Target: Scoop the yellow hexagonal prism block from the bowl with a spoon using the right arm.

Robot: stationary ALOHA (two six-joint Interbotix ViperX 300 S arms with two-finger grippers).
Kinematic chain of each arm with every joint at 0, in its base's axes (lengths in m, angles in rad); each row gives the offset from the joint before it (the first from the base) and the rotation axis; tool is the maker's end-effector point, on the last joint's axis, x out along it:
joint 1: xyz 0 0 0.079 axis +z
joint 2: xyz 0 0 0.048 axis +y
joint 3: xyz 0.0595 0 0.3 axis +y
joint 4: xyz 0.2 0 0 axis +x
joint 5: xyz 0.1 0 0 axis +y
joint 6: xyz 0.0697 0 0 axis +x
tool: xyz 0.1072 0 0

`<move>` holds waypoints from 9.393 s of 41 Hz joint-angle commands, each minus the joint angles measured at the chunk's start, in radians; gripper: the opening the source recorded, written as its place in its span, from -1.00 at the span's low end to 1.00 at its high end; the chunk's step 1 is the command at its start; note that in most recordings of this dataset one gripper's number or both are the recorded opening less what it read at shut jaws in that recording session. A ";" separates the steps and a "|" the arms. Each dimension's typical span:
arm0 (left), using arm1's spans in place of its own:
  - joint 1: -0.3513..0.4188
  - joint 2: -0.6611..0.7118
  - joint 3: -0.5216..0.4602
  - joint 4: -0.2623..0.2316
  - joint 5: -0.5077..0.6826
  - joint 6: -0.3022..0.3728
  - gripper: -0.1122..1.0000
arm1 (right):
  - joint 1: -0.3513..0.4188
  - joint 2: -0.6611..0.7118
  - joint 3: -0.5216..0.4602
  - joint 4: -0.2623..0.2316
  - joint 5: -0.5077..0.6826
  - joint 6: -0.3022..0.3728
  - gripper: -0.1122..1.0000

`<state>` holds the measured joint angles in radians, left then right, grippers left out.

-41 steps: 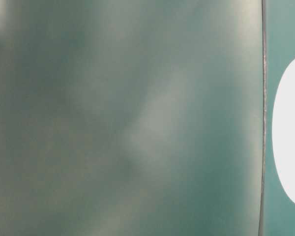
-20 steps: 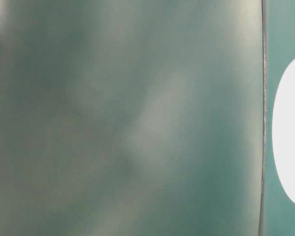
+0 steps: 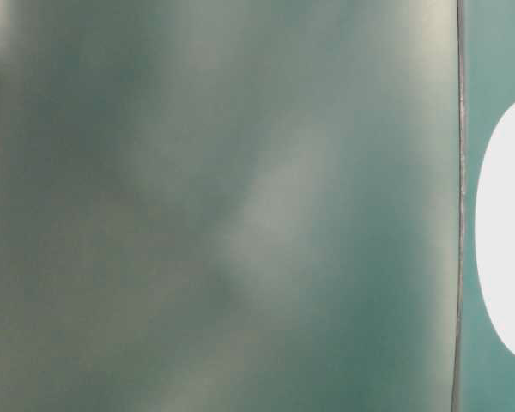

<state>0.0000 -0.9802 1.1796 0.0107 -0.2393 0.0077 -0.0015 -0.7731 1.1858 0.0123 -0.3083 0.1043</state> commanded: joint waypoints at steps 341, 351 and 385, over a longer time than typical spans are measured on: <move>0.000 0.014 -0.023 0.003 0.012 -0.014 -0.81 | 0.390 0.512 0.043 0.465 -0.420 -0.186 -0.39; 0.000 0.012 -0.025 0.002 0.012 -0.014 -0.81 | 0.225 0.405 -0.091 0.463 -0.058 -0.224 -0.39; 0.000 -0.003 -0.028 0.002 0.032 -0.008 -0.81 | -0.107 0.420 -0.518 0.410 0.790 -0.225 -0.39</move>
<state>0.0000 -0.9863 1.1796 0.0092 -0.2025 -0.0015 -0.1058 -0.3605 0.7148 0.4295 0.4495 -0.1258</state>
